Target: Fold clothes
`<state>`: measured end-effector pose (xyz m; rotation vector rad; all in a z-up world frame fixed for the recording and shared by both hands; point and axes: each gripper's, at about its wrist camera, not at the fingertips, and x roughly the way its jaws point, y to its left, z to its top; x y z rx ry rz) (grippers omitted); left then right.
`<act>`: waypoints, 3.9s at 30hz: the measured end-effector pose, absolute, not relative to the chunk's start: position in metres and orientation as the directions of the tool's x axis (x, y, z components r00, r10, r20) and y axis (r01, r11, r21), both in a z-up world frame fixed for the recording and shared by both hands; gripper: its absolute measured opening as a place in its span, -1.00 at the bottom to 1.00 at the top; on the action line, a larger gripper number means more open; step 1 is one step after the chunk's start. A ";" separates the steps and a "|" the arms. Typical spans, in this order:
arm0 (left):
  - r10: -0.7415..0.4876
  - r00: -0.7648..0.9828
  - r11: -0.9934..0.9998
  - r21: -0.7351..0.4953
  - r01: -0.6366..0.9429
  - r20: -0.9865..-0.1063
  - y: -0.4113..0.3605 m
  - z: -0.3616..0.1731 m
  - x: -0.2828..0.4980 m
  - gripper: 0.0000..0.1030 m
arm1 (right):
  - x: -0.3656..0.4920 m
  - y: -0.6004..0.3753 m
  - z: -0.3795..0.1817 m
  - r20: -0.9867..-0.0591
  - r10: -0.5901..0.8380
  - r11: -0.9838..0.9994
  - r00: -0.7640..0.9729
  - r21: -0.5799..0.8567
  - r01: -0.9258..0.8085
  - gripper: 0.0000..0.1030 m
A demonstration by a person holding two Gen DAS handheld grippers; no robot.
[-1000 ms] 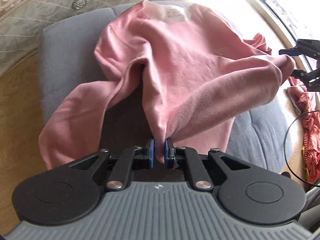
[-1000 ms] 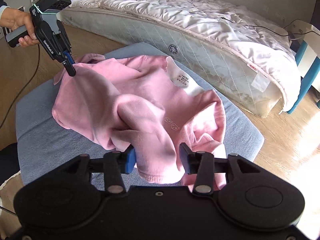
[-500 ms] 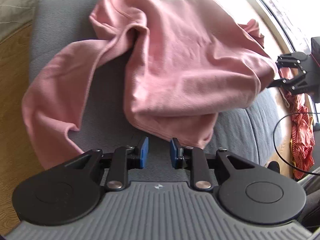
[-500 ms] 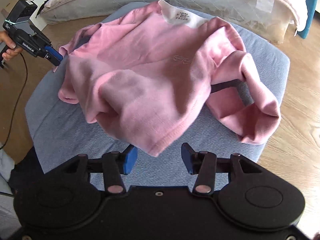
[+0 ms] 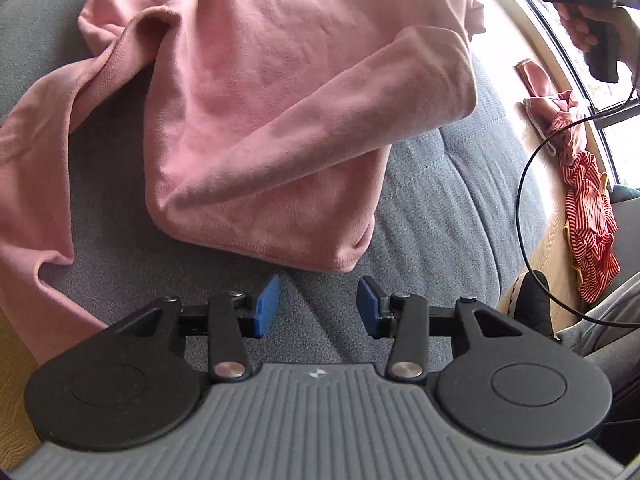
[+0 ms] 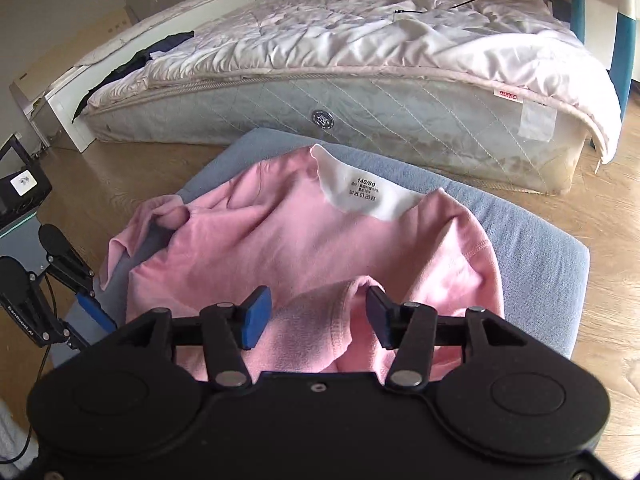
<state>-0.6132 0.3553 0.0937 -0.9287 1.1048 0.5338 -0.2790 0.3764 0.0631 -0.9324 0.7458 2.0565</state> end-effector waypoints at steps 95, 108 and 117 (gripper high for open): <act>-0.074 0.480 0.424 -0.463 -0.778 -0.874 0.285 0.106 -0.692 -0.74 | -0.183 0.174 0.027 -0.857 -0.104 -0.418 -0.505 0.499 -0.759 -0.78; 0.015 0.470 0.688 -0.331 -0.645 -0.883 0.331 0.123 -0.586 -0.59 | -0.159 0.225 0.061 -0.811 0.354 -0.243 -0.466 0.402 -0.883 -0.22; 0.035 0.420 0.648 -0.300 -0.701 -0.907 0.361 0.090 -0.546 -0.41 | -0.160 0.263 0.035 -0.776 0.583 -0.056 -0.239 0.256 -0.965 0.29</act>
